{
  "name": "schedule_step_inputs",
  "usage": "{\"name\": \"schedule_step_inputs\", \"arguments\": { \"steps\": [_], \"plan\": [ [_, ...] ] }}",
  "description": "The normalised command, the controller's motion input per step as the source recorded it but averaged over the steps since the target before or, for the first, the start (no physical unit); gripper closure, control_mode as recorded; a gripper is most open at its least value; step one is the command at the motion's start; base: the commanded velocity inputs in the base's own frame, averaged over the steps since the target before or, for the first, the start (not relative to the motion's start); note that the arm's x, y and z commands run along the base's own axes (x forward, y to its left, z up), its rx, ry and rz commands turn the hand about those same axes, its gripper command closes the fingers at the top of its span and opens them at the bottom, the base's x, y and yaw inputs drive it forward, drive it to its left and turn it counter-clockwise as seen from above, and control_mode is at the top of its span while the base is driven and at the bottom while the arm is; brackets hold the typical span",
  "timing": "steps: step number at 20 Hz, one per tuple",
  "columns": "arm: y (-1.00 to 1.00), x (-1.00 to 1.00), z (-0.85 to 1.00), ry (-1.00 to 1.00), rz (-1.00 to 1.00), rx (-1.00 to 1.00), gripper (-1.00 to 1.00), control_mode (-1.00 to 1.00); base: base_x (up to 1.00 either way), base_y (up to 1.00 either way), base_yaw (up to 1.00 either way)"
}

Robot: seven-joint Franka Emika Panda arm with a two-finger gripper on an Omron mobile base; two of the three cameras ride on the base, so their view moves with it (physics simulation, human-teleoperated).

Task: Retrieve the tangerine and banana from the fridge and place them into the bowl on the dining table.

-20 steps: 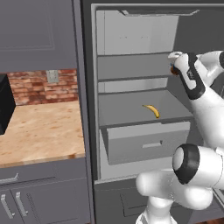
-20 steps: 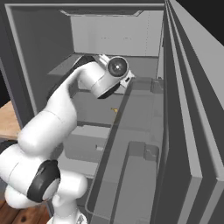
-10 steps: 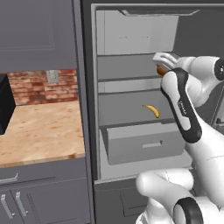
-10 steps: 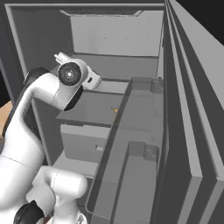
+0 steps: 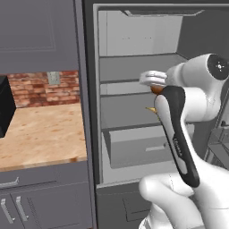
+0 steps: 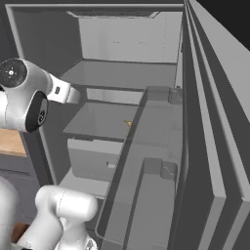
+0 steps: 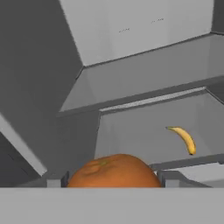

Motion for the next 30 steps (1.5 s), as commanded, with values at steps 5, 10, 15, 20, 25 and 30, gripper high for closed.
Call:
{"name": "schedule_step_inputs", "arguments": {
  "steps": [5,10,15,20,25,30],
  "plan": [
    [0.08,-0.52,-0.66,0.23,0.02,-0.23,1.00,-1.00,0.00,0.00,0.00],
    [-0.01,-0.23,-0.53,0.21,0.00,-0.12,1.00,-1.00,0.00,0.00,0.00],
    [-0.11,-0.10,-0.34,0.12,0.00,-0.01,1.00,-1.00,0.00,0.00,0.00],
    [-0.10,-0.03,-0.18,0.06,0.00,0.00,1.00,-1.00,0.00,0.00,0.00],
    [-0.05,-0.08,-0.08,0.03,0.00,0.00,1.00,-1.00,0.00,0.00,0.00],
    [-0.01,-0.21,-0.04,0.01,0.00,-0.02,1.00,1.00,-0.09,-0.01,0.00]
  ]
}}
